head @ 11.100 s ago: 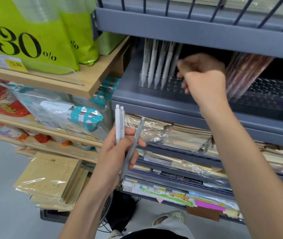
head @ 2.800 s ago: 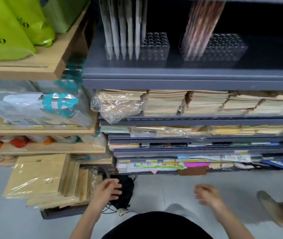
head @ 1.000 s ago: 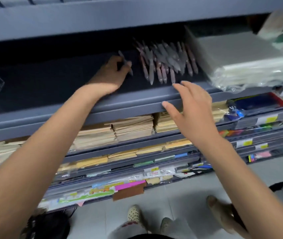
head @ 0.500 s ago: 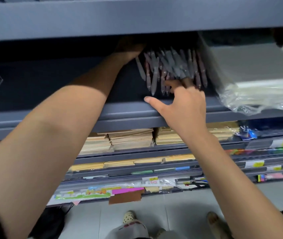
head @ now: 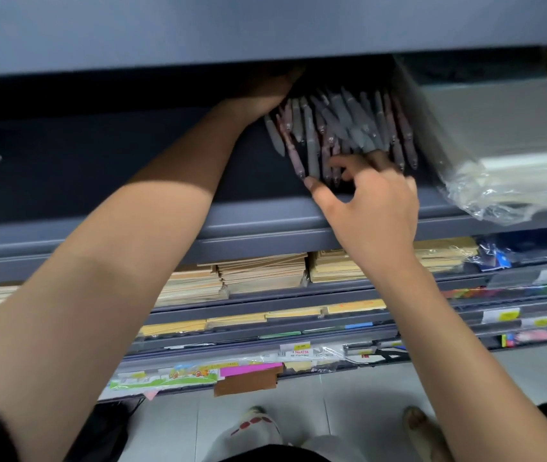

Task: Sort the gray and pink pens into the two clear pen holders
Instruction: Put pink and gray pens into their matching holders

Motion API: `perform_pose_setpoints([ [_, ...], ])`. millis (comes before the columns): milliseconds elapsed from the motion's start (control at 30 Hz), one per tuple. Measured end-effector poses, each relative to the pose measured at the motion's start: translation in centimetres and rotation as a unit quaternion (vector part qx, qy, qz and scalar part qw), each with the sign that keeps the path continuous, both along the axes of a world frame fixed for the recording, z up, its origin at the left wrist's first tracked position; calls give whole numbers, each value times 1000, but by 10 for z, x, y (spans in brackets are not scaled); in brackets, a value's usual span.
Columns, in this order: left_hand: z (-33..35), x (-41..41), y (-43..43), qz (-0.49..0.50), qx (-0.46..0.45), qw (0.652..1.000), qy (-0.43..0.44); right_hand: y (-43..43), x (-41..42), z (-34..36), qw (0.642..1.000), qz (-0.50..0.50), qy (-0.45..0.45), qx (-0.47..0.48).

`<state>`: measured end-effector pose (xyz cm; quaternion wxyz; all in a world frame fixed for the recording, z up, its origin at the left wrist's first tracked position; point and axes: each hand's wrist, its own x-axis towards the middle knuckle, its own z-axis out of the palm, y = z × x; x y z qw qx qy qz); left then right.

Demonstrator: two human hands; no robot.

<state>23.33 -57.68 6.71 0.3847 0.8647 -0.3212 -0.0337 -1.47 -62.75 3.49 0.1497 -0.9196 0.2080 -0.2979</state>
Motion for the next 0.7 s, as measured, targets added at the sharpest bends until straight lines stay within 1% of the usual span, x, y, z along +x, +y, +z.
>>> perform_pose_setpoints([
  [67,1,-1,-1,-57,39,997,-21,-1,-1,1,1000,3,7,2],
  [100,0,1,-1,-68,53,996,-28,-1,-1,2,1000,7,13,5],
  [233,-2,1,-6,-38,4,999,3,-6,-7,3,998,40,28,42],
  [333,-2,-1,-5,-25,14,1000,0,-4,-9,7,996,50,40,59],
  [400,-1,-2,-5,-41,22,999,-2,-3,-7,10,997,45,44,53],
  [533,0,-6,-5,-60,29,998,-3,-5,-3,10,997,50,25,56],
  [600,-1,-8,-5,-62,17,998,-1,-5,-3,10,996,50,9,77],
  [700,-5,-13,-4,-53,-12,998,12,-2,1,9,995,20,-15,95],
])
